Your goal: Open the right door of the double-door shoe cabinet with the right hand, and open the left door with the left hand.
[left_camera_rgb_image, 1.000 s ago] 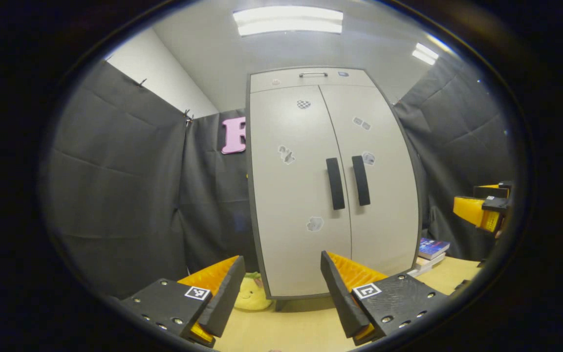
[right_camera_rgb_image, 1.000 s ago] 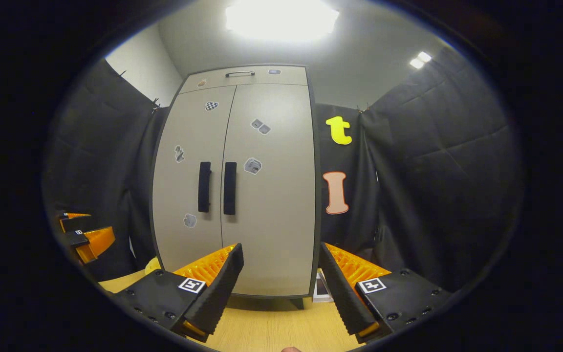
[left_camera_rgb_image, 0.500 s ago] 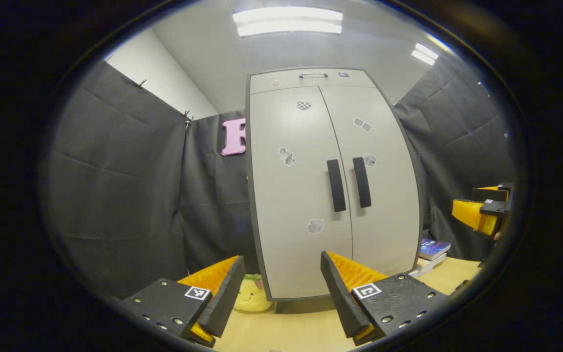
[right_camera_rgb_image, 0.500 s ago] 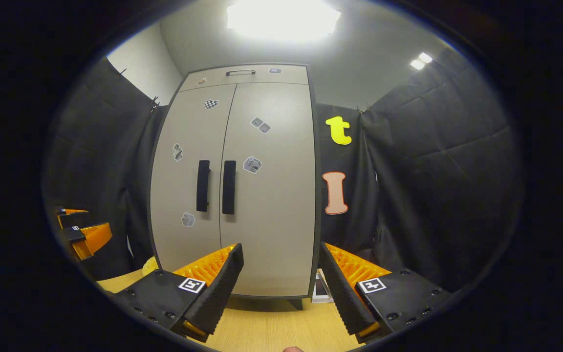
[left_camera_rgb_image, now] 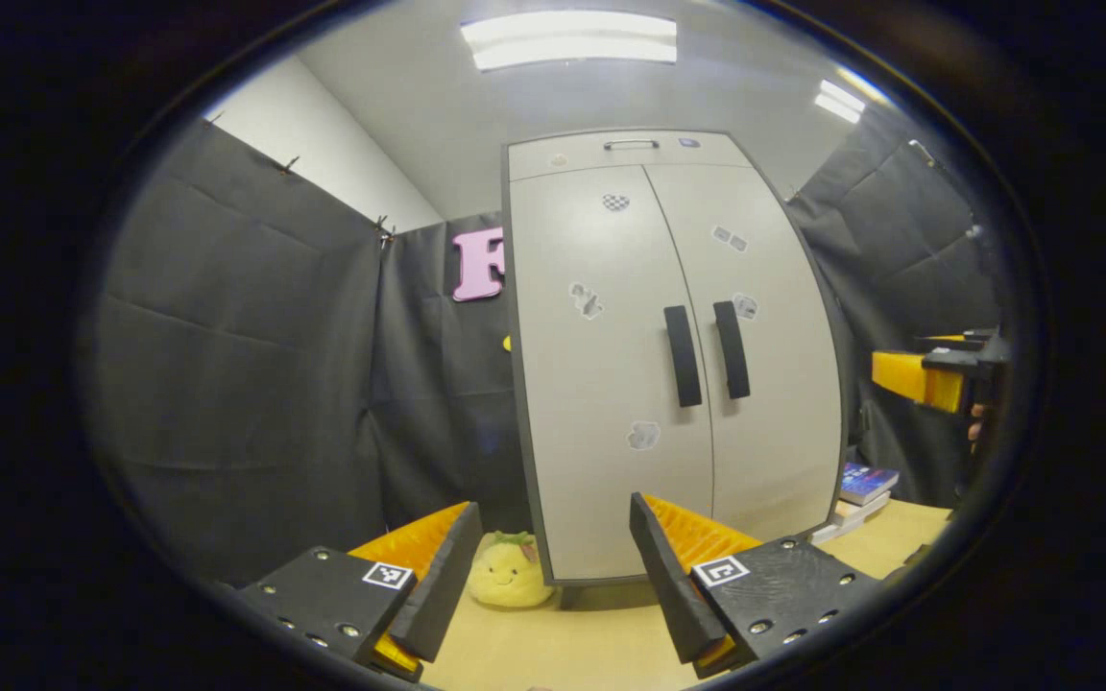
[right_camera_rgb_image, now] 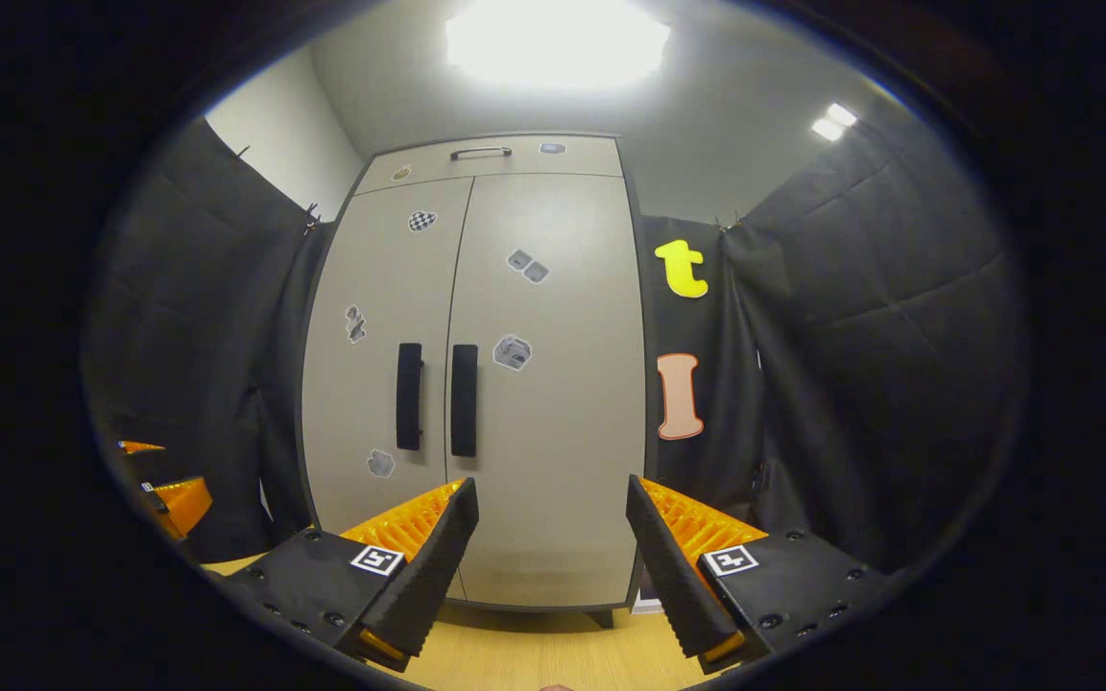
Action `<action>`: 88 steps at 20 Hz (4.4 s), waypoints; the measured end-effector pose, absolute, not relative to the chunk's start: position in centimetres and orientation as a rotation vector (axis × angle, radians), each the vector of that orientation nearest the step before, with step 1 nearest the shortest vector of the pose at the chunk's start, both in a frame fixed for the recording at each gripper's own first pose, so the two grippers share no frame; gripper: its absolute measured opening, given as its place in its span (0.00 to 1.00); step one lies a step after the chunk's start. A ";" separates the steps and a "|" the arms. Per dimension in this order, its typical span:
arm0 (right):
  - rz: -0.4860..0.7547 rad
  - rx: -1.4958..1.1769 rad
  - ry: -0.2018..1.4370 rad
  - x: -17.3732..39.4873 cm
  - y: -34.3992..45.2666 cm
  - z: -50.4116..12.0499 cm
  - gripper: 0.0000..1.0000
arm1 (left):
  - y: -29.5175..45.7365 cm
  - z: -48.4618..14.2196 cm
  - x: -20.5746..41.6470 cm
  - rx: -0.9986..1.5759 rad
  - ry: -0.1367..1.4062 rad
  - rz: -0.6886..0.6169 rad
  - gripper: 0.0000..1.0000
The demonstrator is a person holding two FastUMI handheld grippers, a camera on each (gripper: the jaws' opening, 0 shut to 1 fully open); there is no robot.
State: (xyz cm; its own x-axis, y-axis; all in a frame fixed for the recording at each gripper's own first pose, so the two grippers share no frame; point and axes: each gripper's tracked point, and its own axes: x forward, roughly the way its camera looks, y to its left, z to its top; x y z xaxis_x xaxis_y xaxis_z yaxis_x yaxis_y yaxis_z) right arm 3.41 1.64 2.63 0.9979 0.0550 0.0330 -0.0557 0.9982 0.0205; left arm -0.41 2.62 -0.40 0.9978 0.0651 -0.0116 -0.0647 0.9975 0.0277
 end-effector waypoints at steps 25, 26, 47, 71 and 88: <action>0.163 0.039 0.010 20.7 11.4 5.6 0.97 | 14.5 -3.3 -6.3 0.077 0.091 0.366 0.90; 0.157 0.036 0.010 21.4 11.5 5.7 0.95 | 14.7 -3.4 -6.5 0.079 0.095 0.376 0.90; 0.184 0.050 0.218 23.6 12.5 3.9 0.12 | 15.7 -3.0 -7.5 0.060 0.090 0.364 0.90; 0.309 0.092 0.245 18.3 10.4 5.5 0.12 | 3.9 -1.9 -1.7 0.016 0.044 0.047 0.90; 0.262 0.042 0.236 17.6 6.7 6.1 0.08 | -5.7 -1.0 1.9 -0.001 0.014 -0.125 0.89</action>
